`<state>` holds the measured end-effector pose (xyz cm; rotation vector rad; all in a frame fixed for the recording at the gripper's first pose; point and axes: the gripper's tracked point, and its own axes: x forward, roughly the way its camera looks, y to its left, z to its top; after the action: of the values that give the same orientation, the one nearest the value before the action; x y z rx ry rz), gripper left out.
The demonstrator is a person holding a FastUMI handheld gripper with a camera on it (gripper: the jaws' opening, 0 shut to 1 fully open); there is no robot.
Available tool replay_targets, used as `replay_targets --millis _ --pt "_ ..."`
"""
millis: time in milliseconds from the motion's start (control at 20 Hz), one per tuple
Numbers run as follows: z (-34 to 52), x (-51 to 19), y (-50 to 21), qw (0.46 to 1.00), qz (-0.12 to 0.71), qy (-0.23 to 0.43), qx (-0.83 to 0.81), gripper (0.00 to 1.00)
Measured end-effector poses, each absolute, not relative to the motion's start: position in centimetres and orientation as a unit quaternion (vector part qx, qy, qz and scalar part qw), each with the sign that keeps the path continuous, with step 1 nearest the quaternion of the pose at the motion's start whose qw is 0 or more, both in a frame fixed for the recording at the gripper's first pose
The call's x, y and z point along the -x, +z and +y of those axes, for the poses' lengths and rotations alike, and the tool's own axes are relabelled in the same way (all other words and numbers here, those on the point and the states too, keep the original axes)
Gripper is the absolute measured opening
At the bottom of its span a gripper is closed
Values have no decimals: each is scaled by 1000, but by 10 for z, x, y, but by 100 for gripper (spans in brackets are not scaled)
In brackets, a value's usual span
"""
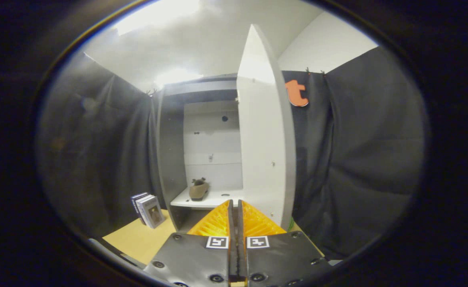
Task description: Open the shoe cabinet door, grab the shoes and put them into the shoe cabinet, then close the shoe cabinet door.
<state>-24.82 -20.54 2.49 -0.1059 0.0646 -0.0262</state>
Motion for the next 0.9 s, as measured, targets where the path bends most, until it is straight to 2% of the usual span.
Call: replay_targets --millis 350,750,900 --pt "-160 227 -44 993 108 36 41 2" --pt "-131 194 -136 977 205 45 38 4" --pt "-123 184 -174 968 244 45 37 9"
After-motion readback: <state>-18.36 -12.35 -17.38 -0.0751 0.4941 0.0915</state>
